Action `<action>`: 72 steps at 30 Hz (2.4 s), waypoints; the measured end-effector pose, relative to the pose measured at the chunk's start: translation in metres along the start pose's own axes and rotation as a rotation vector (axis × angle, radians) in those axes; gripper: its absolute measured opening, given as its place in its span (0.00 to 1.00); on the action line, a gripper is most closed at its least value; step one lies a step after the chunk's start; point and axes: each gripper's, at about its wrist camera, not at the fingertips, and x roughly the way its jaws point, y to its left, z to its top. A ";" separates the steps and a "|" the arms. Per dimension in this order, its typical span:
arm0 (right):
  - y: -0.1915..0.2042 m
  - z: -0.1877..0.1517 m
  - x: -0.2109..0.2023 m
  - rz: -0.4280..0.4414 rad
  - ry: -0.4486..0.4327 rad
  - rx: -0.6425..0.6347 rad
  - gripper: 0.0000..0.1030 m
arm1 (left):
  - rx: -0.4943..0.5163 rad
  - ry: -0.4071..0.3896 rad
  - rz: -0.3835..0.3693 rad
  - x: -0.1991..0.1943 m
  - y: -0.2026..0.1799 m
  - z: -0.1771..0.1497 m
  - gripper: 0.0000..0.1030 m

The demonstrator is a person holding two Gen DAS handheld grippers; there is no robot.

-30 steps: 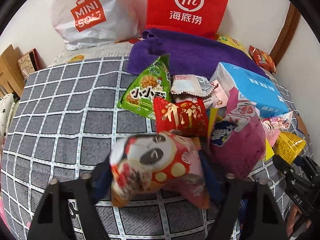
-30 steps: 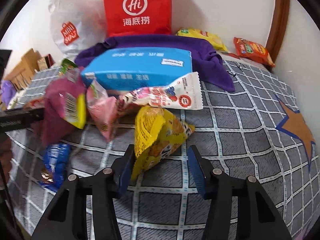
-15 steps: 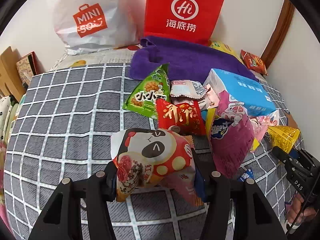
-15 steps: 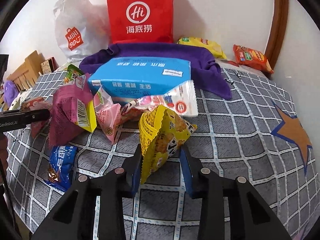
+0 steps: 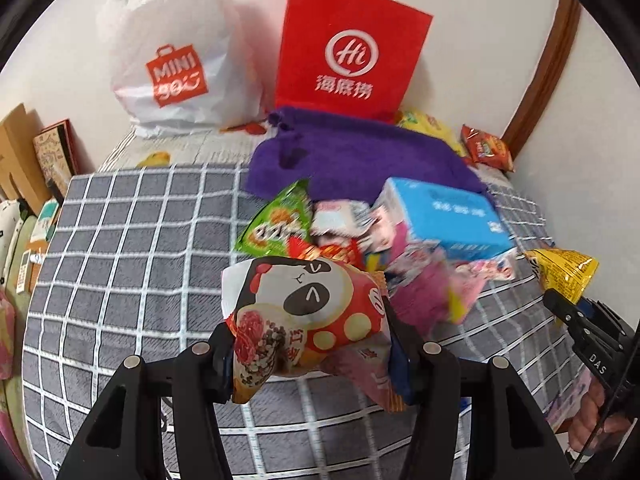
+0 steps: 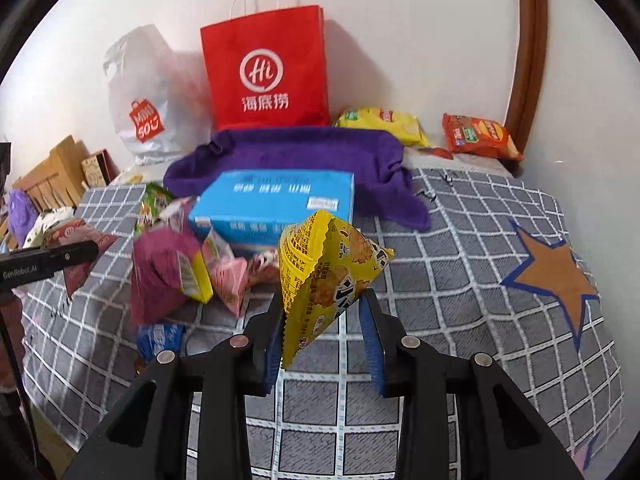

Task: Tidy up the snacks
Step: 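Lift and carry both held bags over the purple towel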

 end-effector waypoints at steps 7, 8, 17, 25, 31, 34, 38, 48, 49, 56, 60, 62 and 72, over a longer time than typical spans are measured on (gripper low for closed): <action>-0.002 0.027 -0.007 -0.005 -0.028 0.024 0.34 | 0.035 -0.022 -0.036 -0.008 -0.024 0.025 0.53; -0.002 0.031 -0.007 -0.005 -0.035 0.023 0.34 | 0.039 -0.025 -0.042 -0.008 -0.026 0.029 0.53; -0.005 0.072 0.005 -0.003 -0.056 0.017 0.34 | 0.075 -0.049 -0.061 -0.003 -0.044 0.069 0.53; -0.003 0.118 0.028 0.003 -0.076 -0.015 0.34 | 0.098 -0.053 -0.067 0.006 -0.048 0.109 0.53; 0.001 0.154 0.048 0.014 -0.094 -0.037 0.34 | 0.099 -0.066 -0.035 0.012 -0.042 0.139 0.53; 0.003 0.171 0.060 0.013 -0.095 -0.054 0.34 | 0.102 -0.069 -0.017 0.021 -0.040 0.152 0.53; 0.001 0.189 0.072 0.015 -0.098 -0.059 0.34 | 0.102 -0.060 -0.016 0.035 -0.037 0.166 0.53; 0.000 0.221 0.112 0.021 -0.081 -0.078 0.34 | 0.084 -0.035 0.009 0.077 -0.028 0.195 0.53; 0.001 0.222 0.116 0.023 -0.077 -0.085 0.34 | 0.083 -0.032 0.010 0.081 -0.028 0.196 0.53; 0.000 0.220 0.152 0.039 -0.034 -0.097 0.34 | 0.078 0.013 0.007 0.123 -0.029 0.202 0.53; -0.002 0.217 0.172 0.046 0.000 -0.119 0.34 | 0.077 0.033 0.003 0.144 -0.028 0.202 0.53; -0.004 0.214 0.178 0.052 0.011 -0.121 0.34 | 0.076 0.044 0.009 0.154 -0.025 0.201 0.53; -0.011 0.196 0.224 0.067 0.126 -0.115 0.34 | 0.066 0.108 0.029 0.190 -0.014 0.193 0.53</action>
